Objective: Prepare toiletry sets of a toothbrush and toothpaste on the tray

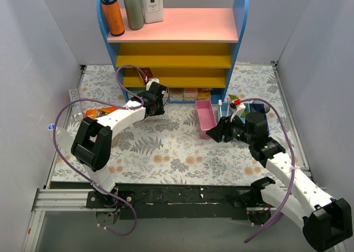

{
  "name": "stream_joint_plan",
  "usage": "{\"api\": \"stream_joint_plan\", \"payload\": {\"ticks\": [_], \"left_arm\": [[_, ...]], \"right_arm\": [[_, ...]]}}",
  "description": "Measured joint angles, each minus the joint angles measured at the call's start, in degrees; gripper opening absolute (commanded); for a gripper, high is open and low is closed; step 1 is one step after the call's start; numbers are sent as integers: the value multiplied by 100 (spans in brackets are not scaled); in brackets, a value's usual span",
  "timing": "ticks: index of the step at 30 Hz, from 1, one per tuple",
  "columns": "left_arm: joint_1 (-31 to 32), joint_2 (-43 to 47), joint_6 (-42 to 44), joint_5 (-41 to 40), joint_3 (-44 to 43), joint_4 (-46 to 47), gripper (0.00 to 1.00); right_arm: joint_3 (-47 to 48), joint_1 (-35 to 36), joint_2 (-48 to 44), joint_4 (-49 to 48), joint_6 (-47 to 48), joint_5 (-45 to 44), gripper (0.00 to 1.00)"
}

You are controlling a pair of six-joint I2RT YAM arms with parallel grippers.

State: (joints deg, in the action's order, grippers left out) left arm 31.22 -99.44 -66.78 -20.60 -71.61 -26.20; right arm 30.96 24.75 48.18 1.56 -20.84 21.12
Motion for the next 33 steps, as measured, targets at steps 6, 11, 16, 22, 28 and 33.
{"api": "stream_joint_plan", "payload": {"ticks": [6, 11, 16, 22, 28, 33], "left_arm": [[0, 2, 140, 2, -2, -13, 26], [0, 0, 269, 26, 0, 15, 25], [0, 0, 354, 57, 0, 94, 24], [0, 0, 398, 155, 0, 127, 22], [0, 0, 407, 197, -2, 138, 23], [0, 0, 442, 197, -2, 140, 27]], "right_arm": [[0, 0, 22, 0, 2, -2, 59], [0, 0, 31, 2, 2, -2, 59], [0, 0, 44, 2, 2, -2, 59], [0, 0, 79, 0, 2, -2, 59], [0, 0, 79, 0, 2, -4, 59], [0, 0, 81, 2, 2, -4, 59]]}}
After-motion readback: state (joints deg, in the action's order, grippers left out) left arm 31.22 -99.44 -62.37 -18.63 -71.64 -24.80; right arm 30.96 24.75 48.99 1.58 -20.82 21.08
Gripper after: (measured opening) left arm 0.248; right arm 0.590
